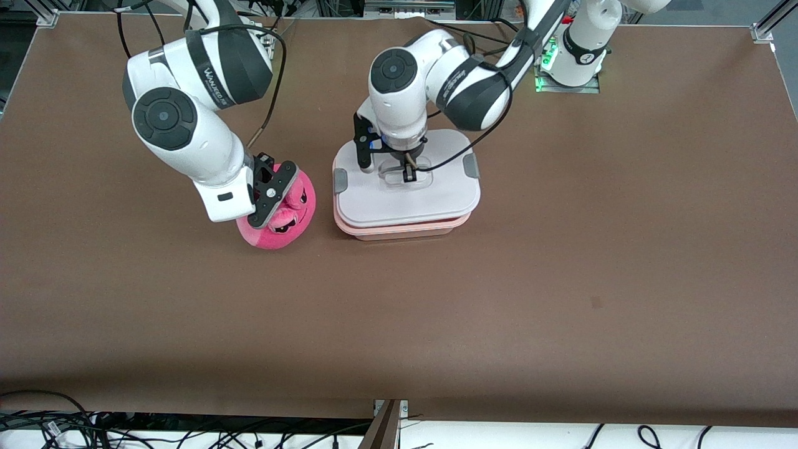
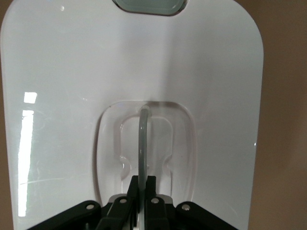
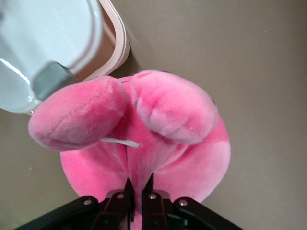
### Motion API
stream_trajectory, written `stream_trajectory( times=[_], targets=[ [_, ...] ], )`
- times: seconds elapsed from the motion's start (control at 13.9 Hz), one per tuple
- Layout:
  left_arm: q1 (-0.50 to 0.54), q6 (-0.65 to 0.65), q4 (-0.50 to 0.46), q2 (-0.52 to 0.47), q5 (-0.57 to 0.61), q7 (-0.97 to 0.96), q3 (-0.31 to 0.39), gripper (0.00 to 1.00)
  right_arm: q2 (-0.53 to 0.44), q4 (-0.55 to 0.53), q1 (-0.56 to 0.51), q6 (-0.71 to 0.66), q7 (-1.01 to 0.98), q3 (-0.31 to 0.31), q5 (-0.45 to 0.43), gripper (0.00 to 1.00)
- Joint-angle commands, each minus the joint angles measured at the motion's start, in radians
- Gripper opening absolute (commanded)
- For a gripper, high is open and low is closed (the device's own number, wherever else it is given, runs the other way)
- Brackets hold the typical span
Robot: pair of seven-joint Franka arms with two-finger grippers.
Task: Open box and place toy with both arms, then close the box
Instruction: 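Lift the lid aside with the left gripper while the right gripper carries the plush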
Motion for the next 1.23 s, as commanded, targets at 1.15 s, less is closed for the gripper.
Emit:
stream_trajectory(
  times=[1.15],
  targets=[
    [0.870, -0.351, 0.012, -0.103, 0.060, 0.590, 0.016, 0.00, 0.152, 0.118, 0.338, 0.060, -0.016, 0.026, -0.014, 0.00]
  ],
)
